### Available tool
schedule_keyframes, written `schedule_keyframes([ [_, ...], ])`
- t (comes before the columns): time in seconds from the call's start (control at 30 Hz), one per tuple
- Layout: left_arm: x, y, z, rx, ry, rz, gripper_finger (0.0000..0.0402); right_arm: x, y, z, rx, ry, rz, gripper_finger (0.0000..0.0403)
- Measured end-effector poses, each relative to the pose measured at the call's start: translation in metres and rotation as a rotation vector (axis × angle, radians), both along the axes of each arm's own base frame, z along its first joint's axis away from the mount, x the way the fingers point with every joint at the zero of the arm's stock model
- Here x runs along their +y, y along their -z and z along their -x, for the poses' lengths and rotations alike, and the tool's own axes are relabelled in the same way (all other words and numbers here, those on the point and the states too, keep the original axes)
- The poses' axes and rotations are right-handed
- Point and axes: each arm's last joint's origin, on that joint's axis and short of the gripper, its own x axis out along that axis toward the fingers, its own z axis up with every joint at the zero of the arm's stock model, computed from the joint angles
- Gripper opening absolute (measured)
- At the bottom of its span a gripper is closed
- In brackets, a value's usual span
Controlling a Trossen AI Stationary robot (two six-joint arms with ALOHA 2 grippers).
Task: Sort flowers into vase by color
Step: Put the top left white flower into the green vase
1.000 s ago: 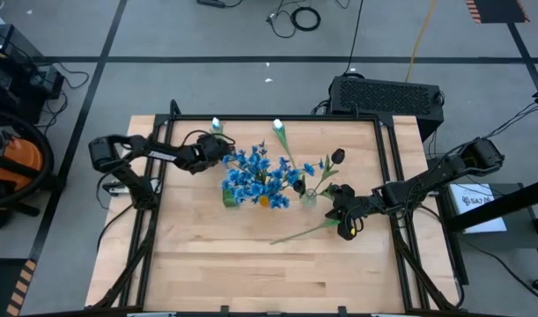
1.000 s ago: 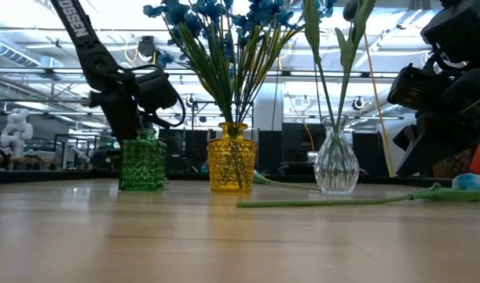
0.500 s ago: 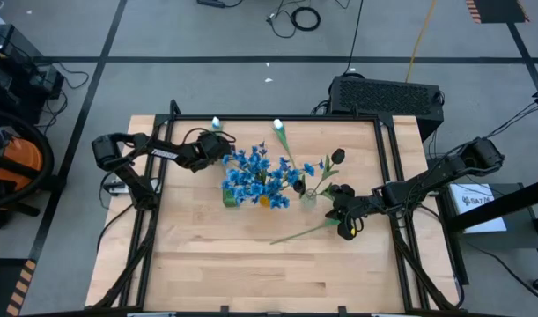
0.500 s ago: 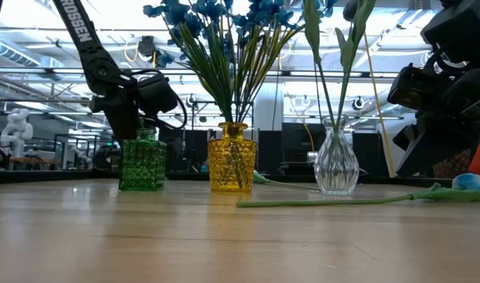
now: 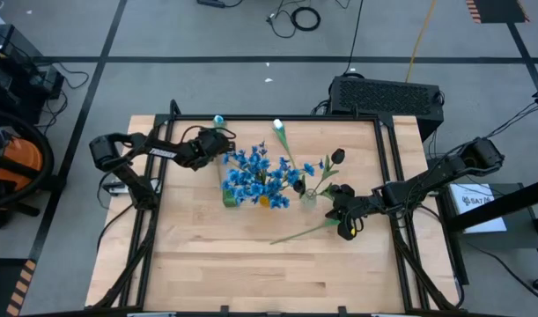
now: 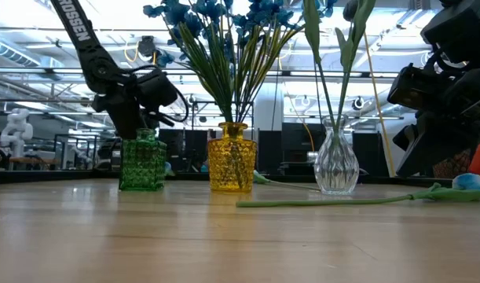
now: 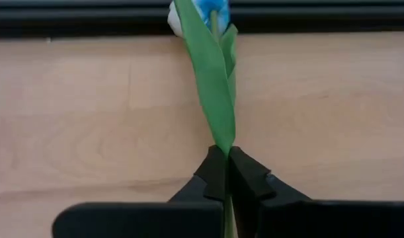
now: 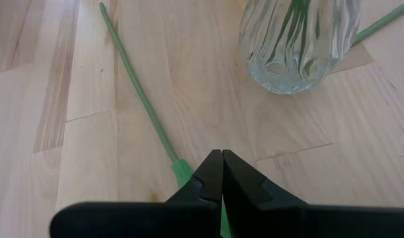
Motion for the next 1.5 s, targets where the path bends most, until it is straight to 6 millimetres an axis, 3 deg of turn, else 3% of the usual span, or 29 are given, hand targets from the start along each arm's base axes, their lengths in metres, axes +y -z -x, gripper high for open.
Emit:
schedule_keyframes([
  [0.2, -0.005, -0.028, 0.008, -0.026, 0.05, -0.014, 0.0004, 0.0, 0.0, 0.0, 0.001, -0.002, -0.004, 0.0],
  [0.4, -0.018, -0.086, 0.024, -0.141, 0.144, -0.153, 0.0002, 0.002, 0.0, 0.001, 0.02, -0.037, -0.074, 0.0],
  [0.67, -0.054, -0.166, 0.072, -0.409, 0.28, -0.42, 0.0003, 0.003, -0.005, 0.003, 0.008, -0.043, -0.119, 0.0],
  [0.87, -0.085, -0.211, 0.1, -0.716, 0.572, -0.628, 0.0004, 0.002, -0.019, 0.007, -0.075, -0.052, -0.14, 0.0],
  [1.2, -0.121, -0.238, 0.104, -1.044, 1.061, -0.731, 0.0005, 0.005, -0.047, 0.021, -0.251, -0.106, -0.208, 0.0],
  [1.5, -0.147, -0.241, 0.094, -1.173, 1.261, -0.676, 0.0006, 0.014, -0.09, 0.04, -0.541, -0.165, -0.262, 0.0],
])
